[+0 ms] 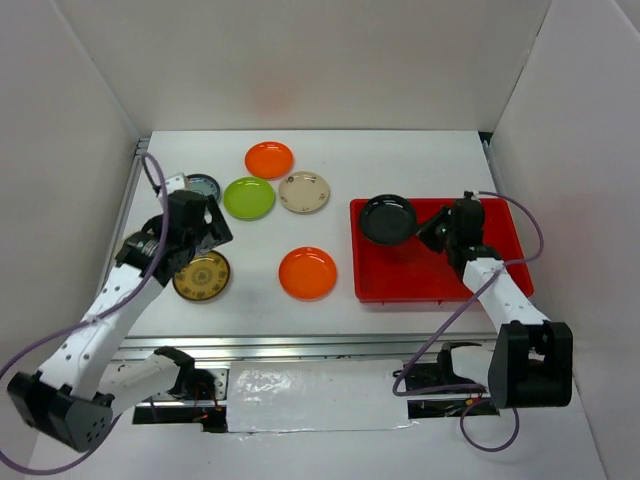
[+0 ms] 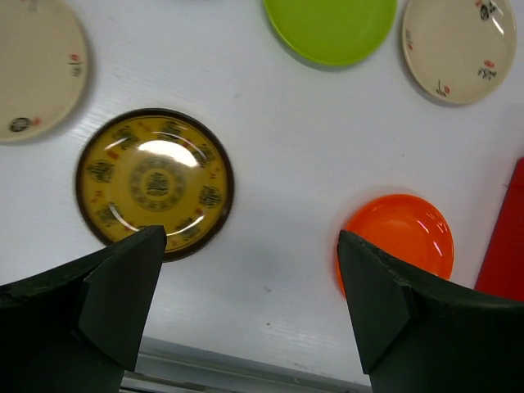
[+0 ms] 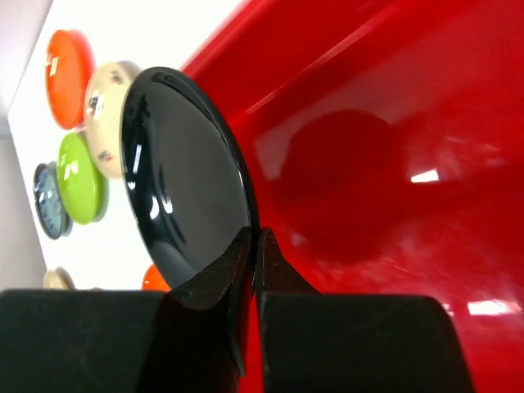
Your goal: Place the plates into the plastic bin on the countertop
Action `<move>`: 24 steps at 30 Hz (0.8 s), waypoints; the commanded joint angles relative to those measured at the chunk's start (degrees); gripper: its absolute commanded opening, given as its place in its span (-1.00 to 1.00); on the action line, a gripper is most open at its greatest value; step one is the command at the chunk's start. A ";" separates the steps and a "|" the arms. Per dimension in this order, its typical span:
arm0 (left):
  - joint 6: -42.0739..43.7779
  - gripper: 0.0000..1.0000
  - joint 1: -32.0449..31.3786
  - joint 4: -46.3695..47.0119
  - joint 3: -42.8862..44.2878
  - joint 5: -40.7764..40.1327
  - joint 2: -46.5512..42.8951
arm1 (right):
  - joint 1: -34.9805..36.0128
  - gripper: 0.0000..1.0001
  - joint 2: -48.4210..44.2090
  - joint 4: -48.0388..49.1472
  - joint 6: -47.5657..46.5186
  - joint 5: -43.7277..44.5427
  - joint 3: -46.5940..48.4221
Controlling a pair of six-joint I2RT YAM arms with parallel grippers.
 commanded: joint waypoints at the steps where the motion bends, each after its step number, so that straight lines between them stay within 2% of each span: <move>1: -3.68 0.99 0.41 7.90 -0.32 8.70 5.20 | -3.42 -1.00 -3.17 2.44 -0.04 -1.03 -1.08; 5: -4.03 0.99 1.55 11.86 1.17 10.11 15.11 | -6.51 -1.00 -0.89 3.21 -0.93 -0.94 -3.01; 9: -5.17 0.99 5.67 12.48 7.30 13.09 24.62 | -7.92 -1.00 2.80 6.01 -0.66 -1.64 -4.42; 11: -6.05 0.99 7.69 11.60 9.51 16.24 30.40 | -7.92 -0.85 3.33 6.38 -0.84 -2.16 -4.25; 12: -6.40 0.98 9.44 11.43 11.18 17.39 31.92 | -7.92 -0.72 3.08 6.64 -1.01 -2.52 -4.42; 13: -6.75 0.99 10.24 11.51 11.80 18.45 33.50 | -7.83 -0.42 2.99 7.08 -0.93 -2.78 -4.51; 15: -6.84 0.99 12.27 13.78 12.42 21.69 36.32 | -7.74 -0.08 1.94 7.17 -1.19 -3.75 -4.60; 16: -7.10 0.99 13.06 14.84 12.34 22.67 37.46 | -7.83 0.46 1.58 6.30 -1.37 -4.01 -4.51; 19: -8.07 0.99 15.61 16.96 13.04 25.22 40.53 | -7.66 0.99 -1.05 5.07 -1.89 -4.89 -4.25; 24: -9.65 0.99 17.37 15.12 17.08 22.95 45.46 | -6.25 1.00 -11.48 -0.99 -3.21 -4.11 -3.98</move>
